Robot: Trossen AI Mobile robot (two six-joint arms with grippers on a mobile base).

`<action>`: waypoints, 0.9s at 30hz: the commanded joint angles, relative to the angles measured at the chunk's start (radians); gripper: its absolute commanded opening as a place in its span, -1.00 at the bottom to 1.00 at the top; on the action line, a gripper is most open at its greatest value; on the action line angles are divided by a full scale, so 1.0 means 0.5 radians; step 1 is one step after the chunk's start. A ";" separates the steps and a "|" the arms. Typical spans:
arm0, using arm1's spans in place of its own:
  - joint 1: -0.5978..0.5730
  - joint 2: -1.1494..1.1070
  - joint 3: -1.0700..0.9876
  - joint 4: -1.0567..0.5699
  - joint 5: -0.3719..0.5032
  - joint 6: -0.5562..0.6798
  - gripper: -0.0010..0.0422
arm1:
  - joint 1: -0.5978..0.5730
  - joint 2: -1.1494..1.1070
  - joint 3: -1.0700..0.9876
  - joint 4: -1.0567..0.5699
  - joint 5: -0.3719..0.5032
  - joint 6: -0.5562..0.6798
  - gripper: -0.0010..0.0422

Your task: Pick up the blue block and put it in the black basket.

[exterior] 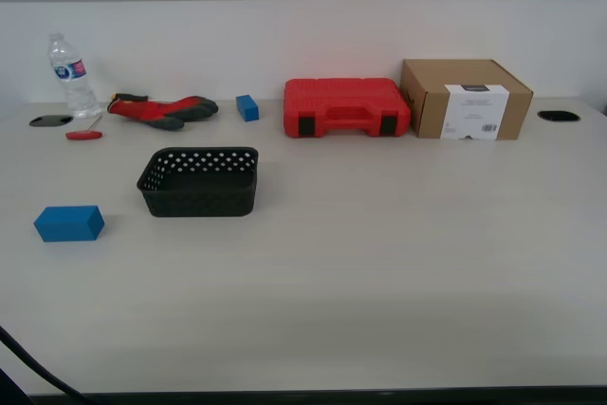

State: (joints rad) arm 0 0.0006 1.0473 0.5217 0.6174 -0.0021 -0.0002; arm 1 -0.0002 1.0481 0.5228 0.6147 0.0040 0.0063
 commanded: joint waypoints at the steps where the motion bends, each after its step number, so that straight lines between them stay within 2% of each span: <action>1: -0.002 0.001 0.002 0.005 0.000 0.000 -0.96 | 0.000 -0.001 0.002 0.007 0.001 0.002 -0.96; 17: -0.001 0.001 0.002 0.005 -0.001 0.000 -0.96 | -0.001 -0.001 0.001 0.007 0.002 0.002 -0.96; 19: -0.001 0.001 0.002 0.005 0.000 0.000 -0.96 | -0.001 -0.001 0.002 -0.029 0.075 0.054 -0.96; 21: -0.001 0.001 0.002 0.005 -0.001 0.000 -0.96 | 0.002 -0.001 0.012 -0.226 0.198 0.317 -0.96; 22: -0.001 0.001 0.002 0.005 0.000 0.000 -0.96 | 0.001 -0.001 0.035 -0.431 0.210 0.467 -0.96; 25: -0.002 0.001 0.002 0.005 -0.001 0.000 -0.96 | -0.001 0.017 0.123 -1.177 0.192 0.768 -0.96; 27: -0.002 0.001 0.002 0.005 0.000 0.000 -0.96 | -0.001 0.030 0.150 -1.470 0.097 0.809 -0.96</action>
State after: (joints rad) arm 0 -0.0010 1.0473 0.5217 0.6174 -0.0025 -0.0002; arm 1 -0.0002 1.0611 0.5900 -0.0490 0.0822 0.3977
